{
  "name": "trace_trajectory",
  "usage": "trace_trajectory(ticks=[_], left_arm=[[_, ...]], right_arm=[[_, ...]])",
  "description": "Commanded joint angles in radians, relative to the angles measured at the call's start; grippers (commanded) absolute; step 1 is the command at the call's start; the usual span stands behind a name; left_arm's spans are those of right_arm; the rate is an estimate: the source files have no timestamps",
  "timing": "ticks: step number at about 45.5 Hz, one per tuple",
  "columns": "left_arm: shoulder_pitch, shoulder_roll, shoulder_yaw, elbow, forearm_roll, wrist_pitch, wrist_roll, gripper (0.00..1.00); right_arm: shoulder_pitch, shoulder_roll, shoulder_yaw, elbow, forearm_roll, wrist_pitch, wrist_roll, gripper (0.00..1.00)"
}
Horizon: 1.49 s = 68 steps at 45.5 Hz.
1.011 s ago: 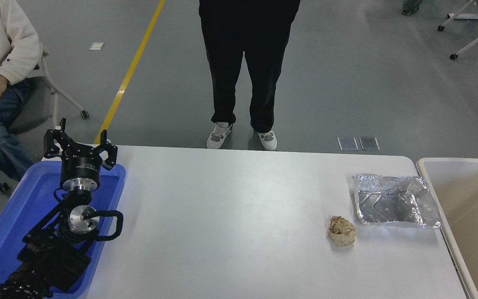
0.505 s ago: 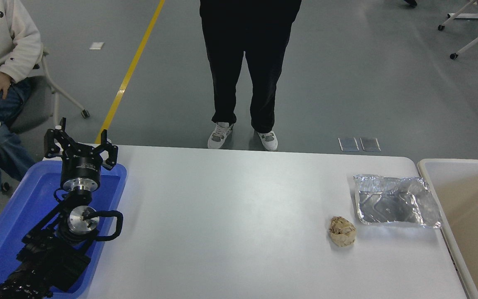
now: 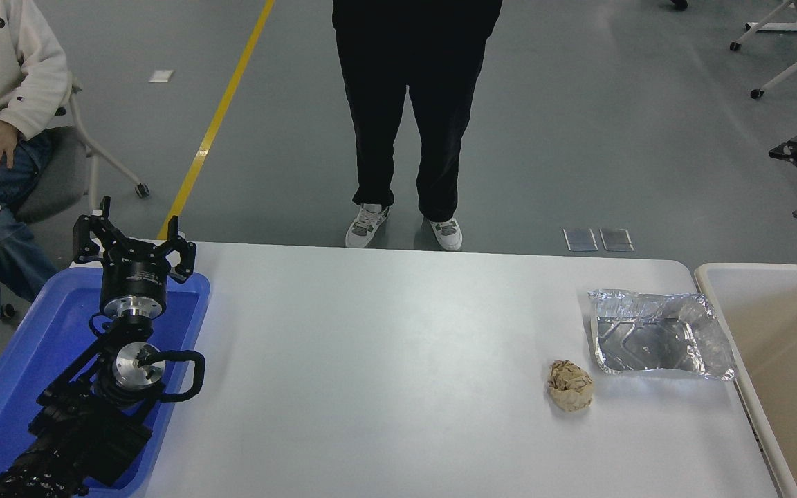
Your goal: Pick up paper cup place in dustbin
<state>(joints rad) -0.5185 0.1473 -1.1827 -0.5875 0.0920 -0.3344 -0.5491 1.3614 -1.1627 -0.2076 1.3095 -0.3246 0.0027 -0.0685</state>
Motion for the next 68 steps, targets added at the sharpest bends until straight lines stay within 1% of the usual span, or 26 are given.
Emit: trace_trajectory(ticks=[1,9,16,21,25,32,42,53,61,68], left_arm=[[0.000,0.000,0.000,0.000,-0.001,0.000,0.000,0.99],[0.000,0.000,0.000,0.000,0.000,0.000,0.000,0.99],[0.000,0.000,0.000,0.000,0.000,0.000,0.000,0.99],[0.000,0.000,0.000,0.000,-0.001,0.000,0.000,0.99],[0.000,0.000,0.000,0.000,0.000,0.000,0.001,0.99],[0.000,0.000,0.000,0.000,0.000,0.000,0.000,0.99],[0.000,0.000,0.000,0.000,-0.001,0.000,0.000,0.99],[0.000,0.000,0.000,0.000,-0.001,0.000,0.000,0.99],[0.000,0.000,0.000,0.000,-0.001,0.000,0.000,0.99],[0.000,0.000,0.000,0.000,-0.001,0.000,0.000,0.99]], right_arm=[[0.237,-0.028,-0.242,0.126,-0.024,0.005,-0.001,1.00],[0.452,-0.011,-0.484,0.158,-0.024,0.028,0.001,1.00],[0.613,0.051,-0.668,0.172,-0.024,0.063,0.003,1.00],[0.740,0.138,-0.843,0.192,-0.021,0.085,0.015,1.00],[0.824,0.193,-0.932,0.214,-0.021,0.086,0.024,1.00],[0.907,0.274,-0.978,0.252,-0.019,0.105,0.026,1.00],[1.012,0.466,-1.047,0.301,-0.017,0.132,0.029,1.00],[1.064,0.629,-1.038,0.410,-0.005,0.163,0.029,1.00],[1.070,0.721,-1.036,0.436,-0.002,0.232,0.030,1.00],[1.075,0.765,-1.032,0.436,0.045,0.370,0.050,1.00]])
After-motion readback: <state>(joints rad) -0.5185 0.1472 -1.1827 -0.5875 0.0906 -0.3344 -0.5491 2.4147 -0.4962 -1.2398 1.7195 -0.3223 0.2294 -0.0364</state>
